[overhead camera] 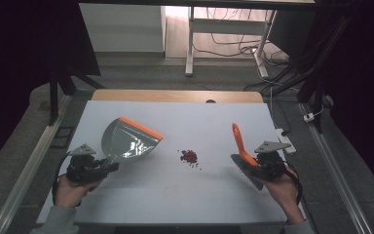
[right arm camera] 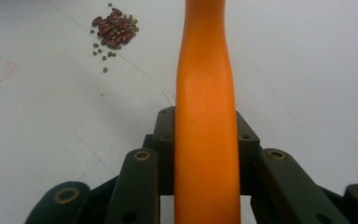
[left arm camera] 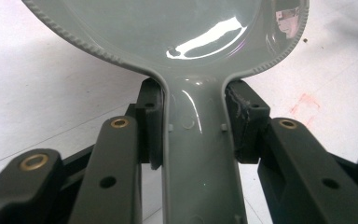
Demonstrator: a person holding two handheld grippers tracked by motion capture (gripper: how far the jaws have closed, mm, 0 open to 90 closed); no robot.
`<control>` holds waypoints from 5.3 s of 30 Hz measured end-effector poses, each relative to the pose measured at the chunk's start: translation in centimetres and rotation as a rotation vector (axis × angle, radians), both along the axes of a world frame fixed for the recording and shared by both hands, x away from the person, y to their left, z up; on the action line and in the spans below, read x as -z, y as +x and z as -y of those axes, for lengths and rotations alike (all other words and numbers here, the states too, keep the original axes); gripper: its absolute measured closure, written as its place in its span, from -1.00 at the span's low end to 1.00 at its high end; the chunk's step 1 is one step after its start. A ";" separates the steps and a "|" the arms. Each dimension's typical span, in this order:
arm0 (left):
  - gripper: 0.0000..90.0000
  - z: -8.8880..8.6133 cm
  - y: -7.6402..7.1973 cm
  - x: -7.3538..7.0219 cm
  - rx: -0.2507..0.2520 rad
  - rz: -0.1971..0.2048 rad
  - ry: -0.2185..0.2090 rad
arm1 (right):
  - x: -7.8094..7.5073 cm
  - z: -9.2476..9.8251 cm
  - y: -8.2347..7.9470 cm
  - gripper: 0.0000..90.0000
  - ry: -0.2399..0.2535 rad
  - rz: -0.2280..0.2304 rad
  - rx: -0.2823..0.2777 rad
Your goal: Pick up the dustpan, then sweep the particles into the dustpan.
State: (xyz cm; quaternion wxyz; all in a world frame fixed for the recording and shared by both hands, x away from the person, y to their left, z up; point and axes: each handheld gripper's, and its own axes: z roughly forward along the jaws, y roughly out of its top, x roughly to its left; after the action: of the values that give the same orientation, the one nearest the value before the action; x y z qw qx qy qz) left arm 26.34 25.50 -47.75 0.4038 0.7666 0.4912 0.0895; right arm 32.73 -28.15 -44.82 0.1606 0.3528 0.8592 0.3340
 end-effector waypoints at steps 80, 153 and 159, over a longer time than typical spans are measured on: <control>0.36 6.9 0.2 1.6 0.442 -0.141 0.205 | -1.0 -2.8 1.1 0.58 0.009 0.026 -0.045; 0.36 7.3 1.5 2.7 0.451 -0.203 0.158 | 3.7 -19.2 10.3 0.58 -0.133 -0.126 -0.175; 0.36 7.3 1.5 2.7 0.452 -0.203 0.158 | 3.8 -20.0 9.9 0.58 -0.135 -0.125 -0.188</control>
State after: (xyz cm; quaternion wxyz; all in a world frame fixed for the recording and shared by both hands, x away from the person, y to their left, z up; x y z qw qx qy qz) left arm 27.83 18.16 -50.43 0.3011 0.8911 0.3370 -0.0420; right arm 42.67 -8.12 -48.57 0.0980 0.2791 0.9173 0.2665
